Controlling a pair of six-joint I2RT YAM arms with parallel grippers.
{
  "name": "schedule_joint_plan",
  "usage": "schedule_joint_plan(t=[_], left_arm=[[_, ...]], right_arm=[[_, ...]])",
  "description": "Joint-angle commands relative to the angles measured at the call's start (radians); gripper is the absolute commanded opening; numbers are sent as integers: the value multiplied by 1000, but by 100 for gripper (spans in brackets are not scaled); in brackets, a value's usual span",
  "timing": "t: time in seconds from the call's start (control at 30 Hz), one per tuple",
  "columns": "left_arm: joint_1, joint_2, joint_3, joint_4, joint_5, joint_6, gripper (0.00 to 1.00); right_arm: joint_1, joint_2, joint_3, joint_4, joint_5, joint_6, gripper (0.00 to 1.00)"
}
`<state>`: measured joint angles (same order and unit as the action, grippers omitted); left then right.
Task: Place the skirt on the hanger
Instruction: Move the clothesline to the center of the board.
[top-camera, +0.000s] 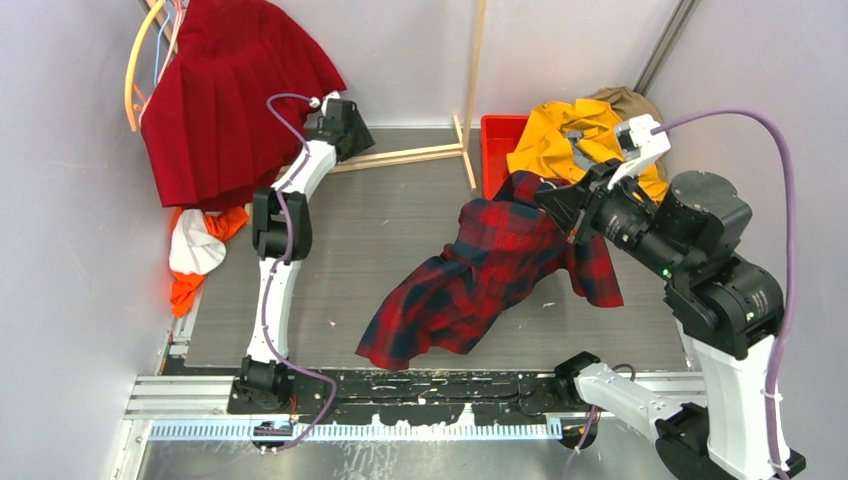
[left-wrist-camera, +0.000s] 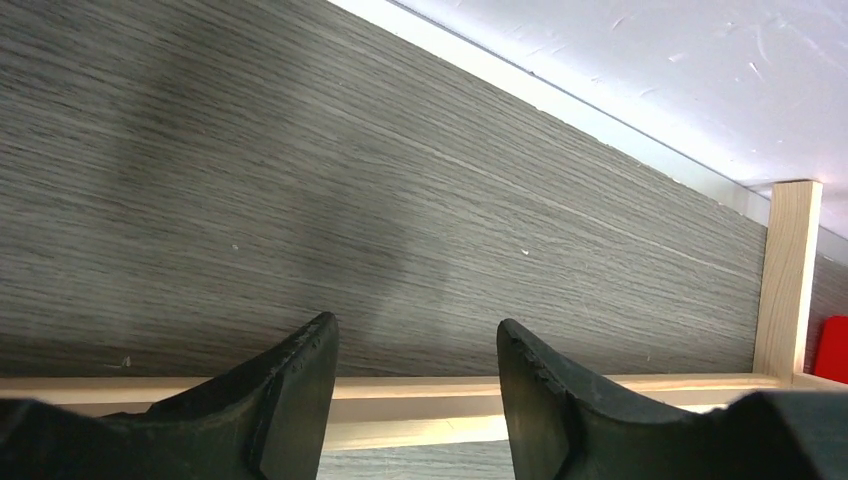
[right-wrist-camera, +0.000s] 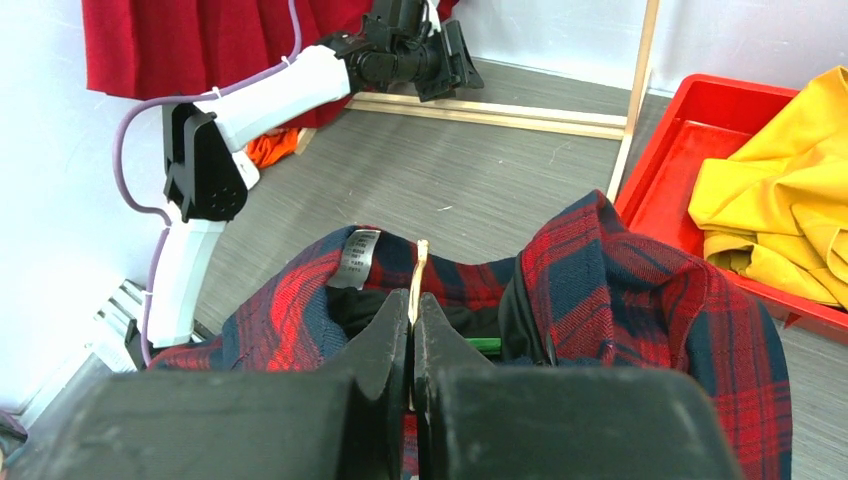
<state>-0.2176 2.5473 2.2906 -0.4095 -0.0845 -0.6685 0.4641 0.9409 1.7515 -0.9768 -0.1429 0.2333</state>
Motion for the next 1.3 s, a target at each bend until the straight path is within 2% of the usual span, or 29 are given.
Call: schedule_joint_plan(t=[0.0, 0.33, 0.57, 0.73, 1.27], left_arm=[[-1, 17, -1, -83, 58, 6, 59], [-13, -9, -102, -87, 73, 56, 55], [-15, -133, -366, 27, 68, 66, 55], [-17, -191, -479, 68, 70, 64, 54], [-56, -393, -890, 228, 67, 7, 54]], right_arm=[[4, -29, 30, 114, 11, -13, 1], [5, -37, 58, 84, 27, -30, 1], [5, -34, 98, 67, 27, -35, 1], [5, -33, 100, 74, 15, -23, 1], [4, 62, 65, 271, -204, 116, 1]])
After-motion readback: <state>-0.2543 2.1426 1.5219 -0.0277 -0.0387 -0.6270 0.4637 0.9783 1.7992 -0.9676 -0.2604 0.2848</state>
